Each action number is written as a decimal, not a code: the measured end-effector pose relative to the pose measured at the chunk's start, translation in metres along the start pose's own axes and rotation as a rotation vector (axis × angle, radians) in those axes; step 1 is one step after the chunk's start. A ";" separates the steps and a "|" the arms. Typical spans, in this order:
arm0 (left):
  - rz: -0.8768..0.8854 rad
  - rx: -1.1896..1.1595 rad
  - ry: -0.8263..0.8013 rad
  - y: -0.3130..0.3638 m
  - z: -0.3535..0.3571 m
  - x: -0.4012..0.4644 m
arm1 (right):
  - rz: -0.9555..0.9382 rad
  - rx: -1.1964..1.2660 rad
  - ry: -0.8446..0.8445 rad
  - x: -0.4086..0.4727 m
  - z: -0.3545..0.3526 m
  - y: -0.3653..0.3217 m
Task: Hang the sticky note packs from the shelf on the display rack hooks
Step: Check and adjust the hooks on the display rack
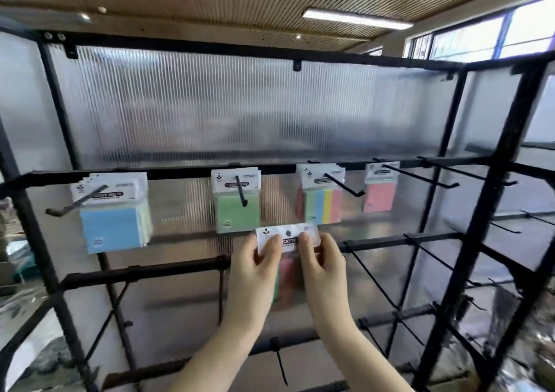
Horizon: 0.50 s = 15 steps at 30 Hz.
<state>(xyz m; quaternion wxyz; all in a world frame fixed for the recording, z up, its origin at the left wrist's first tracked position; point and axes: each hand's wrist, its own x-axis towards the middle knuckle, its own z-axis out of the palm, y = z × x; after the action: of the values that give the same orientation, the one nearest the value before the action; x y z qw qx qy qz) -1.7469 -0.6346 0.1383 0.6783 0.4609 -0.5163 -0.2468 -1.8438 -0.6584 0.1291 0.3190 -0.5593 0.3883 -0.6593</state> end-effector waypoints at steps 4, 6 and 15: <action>0.010 -0.060 -0.065 0.017 0.039 -0.006 | -0.052 0.020 -0.038 0.014 -0.050 -0.018; 0.052 -0.059 -0.070 0.025 0.053 -0.004 | -0.075 0.016 -0.021 0.022 -0.066 -0.026; 0.154 0.005 -0.130 0.042 0.096 0.029 | -0.051 0.036 0.076 0.064 -0.090 -0.035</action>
<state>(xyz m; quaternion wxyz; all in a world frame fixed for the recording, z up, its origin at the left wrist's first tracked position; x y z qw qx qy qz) -1.8317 -0.6745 0.1928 0.6593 0.4043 -0.5938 -0.2219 -1.9427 -0.6819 0.1844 0.2970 -0.5380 0.3737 -0.6948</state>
